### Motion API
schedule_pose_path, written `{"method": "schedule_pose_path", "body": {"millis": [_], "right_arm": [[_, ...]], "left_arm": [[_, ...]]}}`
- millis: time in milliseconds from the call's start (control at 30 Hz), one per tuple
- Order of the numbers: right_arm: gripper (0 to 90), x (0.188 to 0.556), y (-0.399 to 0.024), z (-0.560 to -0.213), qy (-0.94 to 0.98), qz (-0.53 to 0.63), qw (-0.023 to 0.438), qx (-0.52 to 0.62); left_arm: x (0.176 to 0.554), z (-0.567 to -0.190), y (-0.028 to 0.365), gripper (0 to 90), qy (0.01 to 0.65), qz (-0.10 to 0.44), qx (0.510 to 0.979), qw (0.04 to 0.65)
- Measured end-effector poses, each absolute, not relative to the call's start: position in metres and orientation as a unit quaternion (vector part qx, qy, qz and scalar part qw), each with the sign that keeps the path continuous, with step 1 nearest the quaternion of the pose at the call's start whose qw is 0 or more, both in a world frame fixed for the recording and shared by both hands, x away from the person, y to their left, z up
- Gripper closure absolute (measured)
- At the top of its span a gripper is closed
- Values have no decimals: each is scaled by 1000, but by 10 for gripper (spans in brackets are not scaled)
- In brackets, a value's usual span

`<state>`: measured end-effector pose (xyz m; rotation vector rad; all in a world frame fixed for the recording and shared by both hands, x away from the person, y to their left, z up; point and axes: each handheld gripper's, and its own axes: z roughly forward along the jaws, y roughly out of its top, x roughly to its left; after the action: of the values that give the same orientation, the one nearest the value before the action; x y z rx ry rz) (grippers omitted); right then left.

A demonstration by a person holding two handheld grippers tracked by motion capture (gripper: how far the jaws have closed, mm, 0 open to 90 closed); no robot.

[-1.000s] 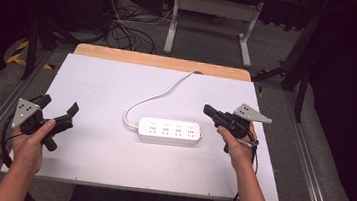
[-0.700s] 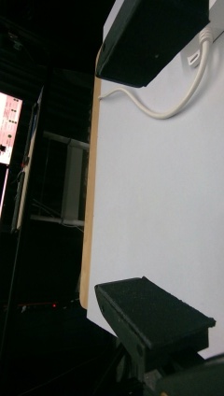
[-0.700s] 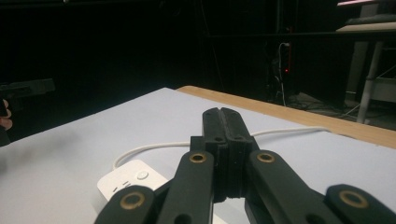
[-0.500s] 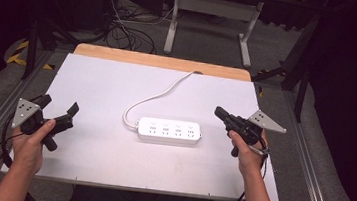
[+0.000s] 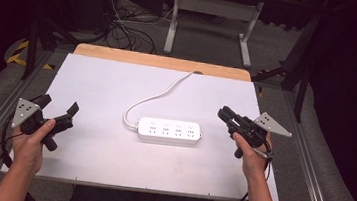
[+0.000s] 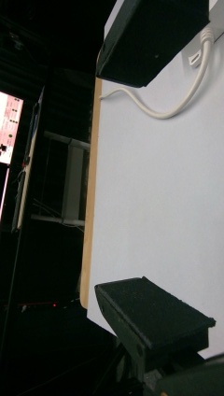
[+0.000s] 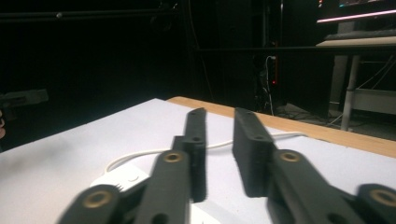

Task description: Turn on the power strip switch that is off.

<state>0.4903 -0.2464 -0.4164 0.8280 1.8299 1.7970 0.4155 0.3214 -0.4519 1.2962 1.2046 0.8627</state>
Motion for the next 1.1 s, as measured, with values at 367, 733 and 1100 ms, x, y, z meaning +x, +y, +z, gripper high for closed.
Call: {"method": "schedule_pose_path", "body": {"millis": [367,733,1100], "right_arm": [[586,486,-253,-416,657,649,231,304],[514,481,-264,-416,645,651,251,312],[339,482,-265,-416,637,647,277,315]], "left_arm": [[415,-452,321,24,509,366,548,554],[415,-451,321,25,509,365,548,555],[415,-451,320,26,508,365,548,555]]}}
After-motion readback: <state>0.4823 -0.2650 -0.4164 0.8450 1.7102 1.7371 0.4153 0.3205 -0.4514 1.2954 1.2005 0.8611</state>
